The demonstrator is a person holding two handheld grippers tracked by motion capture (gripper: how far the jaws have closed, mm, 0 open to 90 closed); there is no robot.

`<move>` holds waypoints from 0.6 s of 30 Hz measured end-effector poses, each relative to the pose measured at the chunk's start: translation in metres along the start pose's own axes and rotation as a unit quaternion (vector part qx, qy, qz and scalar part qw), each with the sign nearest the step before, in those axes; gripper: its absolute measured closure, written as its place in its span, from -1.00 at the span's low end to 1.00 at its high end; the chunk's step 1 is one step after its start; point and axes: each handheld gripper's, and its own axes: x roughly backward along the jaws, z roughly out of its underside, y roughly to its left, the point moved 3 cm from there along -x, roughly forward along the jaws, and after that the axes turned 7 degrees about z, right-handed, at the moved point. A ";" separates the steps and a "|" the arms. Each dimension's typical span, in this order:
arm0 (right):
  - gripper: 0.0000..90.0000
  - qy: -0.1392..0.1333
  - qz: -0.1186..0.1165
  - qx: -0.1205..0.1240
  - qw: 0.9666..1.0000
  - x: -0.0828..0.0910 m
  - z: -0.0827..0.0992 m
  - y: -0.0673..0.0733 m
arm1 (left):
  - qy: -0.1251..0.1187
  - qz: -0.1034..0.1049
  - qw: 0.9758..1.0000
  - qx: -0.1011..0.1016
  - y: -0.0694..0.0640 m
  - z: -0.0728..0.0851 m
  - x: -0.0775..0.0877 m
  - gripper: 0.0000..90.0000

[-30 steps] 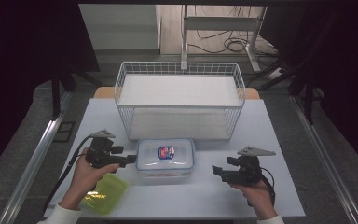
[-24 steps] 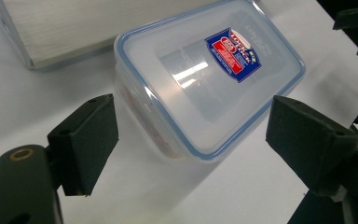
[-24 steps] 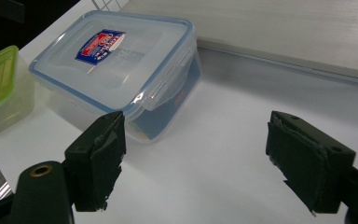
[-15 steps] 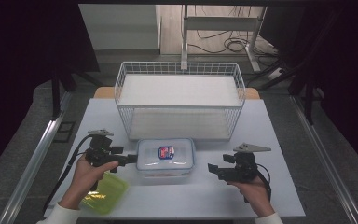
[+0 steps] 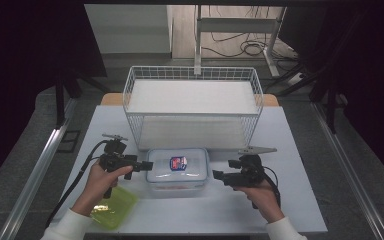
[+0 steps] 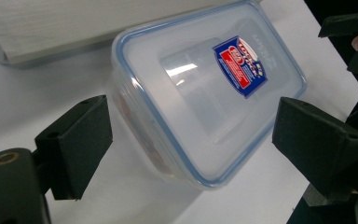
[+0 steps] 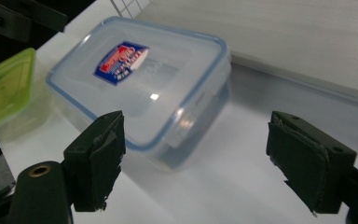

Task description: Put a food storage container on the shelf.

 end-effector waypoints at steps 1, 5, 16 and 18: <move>-0.56 0.000 0.000 0.000 1.000 0.000 0.000 0.000 | 0.000 0.000 1.000 0.000 0.000 0.000 0.000 -0.74; -0.56 -0.003 -0.014 -0.009 1.000 -0.011 -0.012 0.003 | 0.016 0.011 1.000 0.022 0.008 -0.008 -0.012 -0.75; -0.56 -0.002 -0.022 -0.010 1.000 -0.024 -0.024 0.007 | 0.054 0.023 0.998 0.034 0.012 -0.003 -0.031 -0.78; -0.56 -0.003 -0.023 -0.010 1.000 -0.024 -0.024 0.008 | 0.060 0.021 0.997 0.034 0.012 -0.002 -0.033 -0.79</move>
